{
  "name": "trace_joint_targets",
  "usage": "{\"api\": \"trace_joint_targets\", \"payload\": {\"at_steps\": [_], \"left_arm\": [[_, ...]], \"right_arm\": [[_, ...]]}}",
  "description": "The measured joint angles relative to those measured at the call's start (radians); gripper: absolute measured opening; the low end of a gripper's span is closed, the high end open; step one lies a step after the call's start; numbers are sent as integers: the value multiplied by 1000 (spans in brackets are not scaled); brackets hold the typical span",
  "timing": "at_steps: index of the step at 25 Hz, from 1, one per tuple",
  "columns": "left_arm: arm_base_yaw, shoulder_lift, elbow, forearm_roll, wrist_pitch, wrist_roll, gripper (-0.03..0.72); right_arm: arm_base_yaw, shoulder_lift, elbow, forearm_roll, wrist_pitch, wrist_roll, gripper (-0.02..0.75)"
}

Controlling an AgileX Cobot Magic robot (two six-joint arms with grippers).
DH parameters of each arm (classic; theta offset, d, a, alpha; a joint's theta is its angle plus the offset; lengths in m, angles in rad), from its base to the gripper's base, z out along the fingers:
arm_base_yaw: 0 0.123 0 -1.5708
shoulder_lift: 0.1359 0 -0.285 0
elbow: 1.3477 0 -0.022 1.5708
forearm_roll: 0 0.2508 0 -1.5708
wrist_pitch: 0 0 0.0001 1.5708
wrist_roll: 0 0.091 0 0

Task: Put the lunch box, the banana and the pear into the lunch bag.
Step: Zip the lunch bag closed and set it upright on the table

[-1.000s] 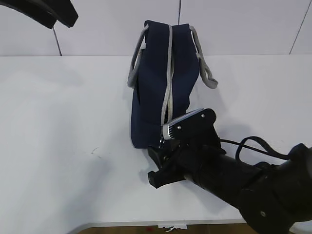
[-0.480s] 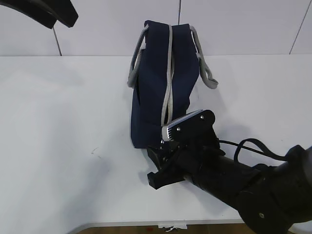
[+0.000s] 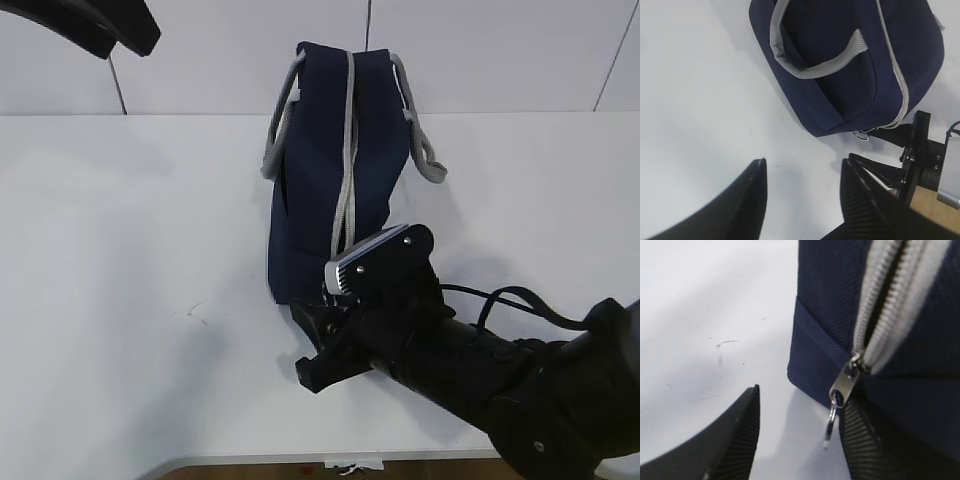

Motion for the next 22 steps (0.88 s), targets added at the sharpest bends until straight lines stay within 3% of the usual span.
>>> {"api": "trace_joint_targets", "payload": {"at_steps": [12, 22], "left_arm": [[0, 0, 0, 0, 0, 0, 361], [0, 0, 0, 0, 0, 0, 346]], "right_arm": [[0, 0, 0, 70, 39, 0, 400], [0, 0, 0, 74, 39, 0, 223]]}}
